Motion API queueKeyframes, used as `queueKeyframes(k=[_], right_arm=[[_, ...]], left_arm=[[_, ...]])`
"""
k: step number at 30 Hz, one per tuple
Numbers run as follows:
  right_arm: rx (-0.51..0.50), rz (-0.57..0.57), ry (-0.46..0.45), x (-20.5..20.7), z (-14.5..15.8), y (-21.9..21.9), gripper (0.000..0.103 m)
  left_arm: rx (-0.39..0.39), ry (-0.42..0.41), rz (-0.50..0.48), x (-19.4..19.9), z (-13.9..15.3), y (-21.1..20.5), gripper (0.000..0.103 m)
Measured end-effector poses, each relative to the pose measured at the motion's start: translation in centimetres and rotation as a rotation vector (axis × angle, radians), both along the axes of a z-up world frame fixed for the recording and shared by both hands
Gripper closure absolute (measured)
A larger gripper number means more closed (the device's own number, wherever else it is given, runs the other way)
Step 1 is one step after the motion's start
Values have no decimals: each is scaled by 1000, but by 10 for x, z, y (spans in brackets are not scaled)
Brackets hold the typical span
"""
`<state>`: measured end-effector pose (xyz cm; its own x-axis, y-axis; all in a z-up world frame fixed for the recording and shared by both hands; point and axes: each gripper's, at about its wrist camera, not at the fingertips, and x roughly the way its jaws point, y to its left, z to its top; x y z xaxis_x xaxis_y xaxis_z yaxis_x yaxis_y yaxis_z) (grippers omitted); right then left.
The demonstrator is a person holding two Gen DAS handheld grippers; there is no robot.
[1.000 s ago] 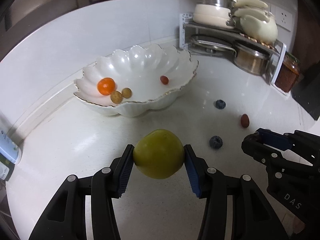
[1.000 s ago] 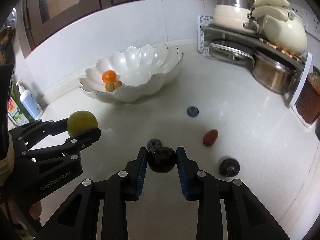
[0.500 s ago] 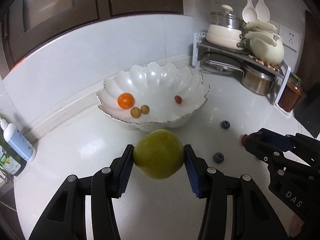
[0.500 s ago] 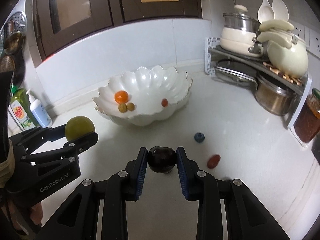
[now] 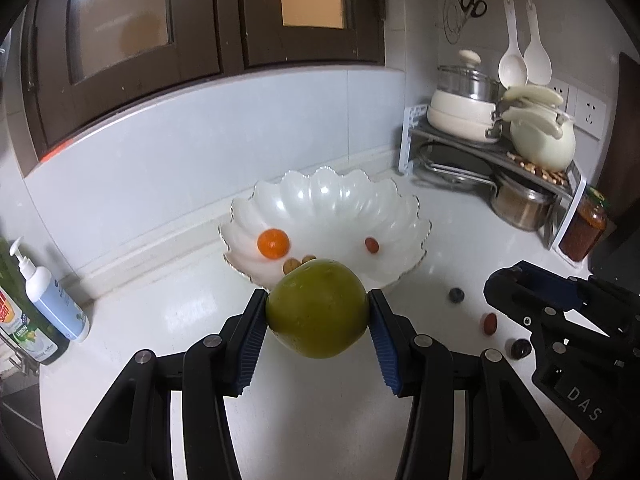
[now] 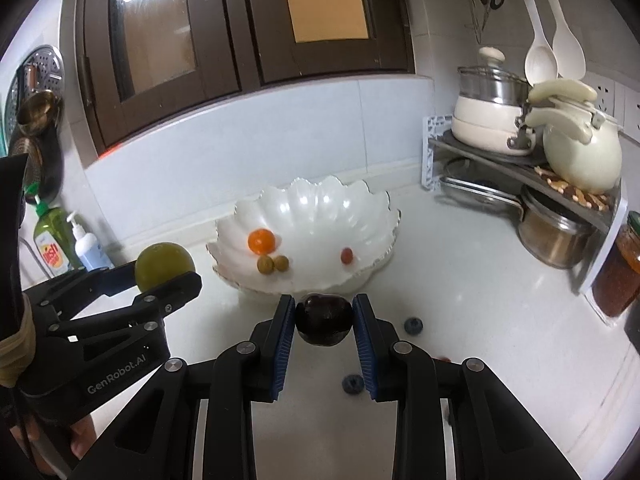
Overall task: Organize fruits
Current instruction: 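Carry the lime in the left tool over the white bowl while the right tool carries the plum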
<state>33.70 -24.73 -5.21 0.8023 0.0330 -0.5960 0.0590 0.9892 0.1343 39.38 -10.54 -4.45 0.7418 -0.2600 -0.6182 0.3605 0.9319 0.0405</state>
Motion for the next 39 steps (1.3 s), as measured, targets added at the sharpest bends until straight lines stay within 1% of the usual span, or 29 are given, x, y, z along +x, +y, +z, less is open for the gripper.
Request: queueKeyframes(k=[11, 18, 22, 26, 39], right_arm=[[-19, -4, -49, 16, 19, -1, 72], [-39, -5, -75, 30, 31, -1, 72], [-39, 5, -79, 39, 34, 0, 72], [-49, 6, -90, 47, 39, 1, 72], [-86, 11, -109, 84, 52, -10, 72]], left_arm=[[-8, -74, 31, 8, 26, 3, 53], [-15, -93, 52, 19, 39, 4, 53], [8, -113, 69, 25, 44, 1, 53], [-7, -109, 75, 35, 51, 1, 53], [-8, -131, 88, 66, 58, -8, 53]])
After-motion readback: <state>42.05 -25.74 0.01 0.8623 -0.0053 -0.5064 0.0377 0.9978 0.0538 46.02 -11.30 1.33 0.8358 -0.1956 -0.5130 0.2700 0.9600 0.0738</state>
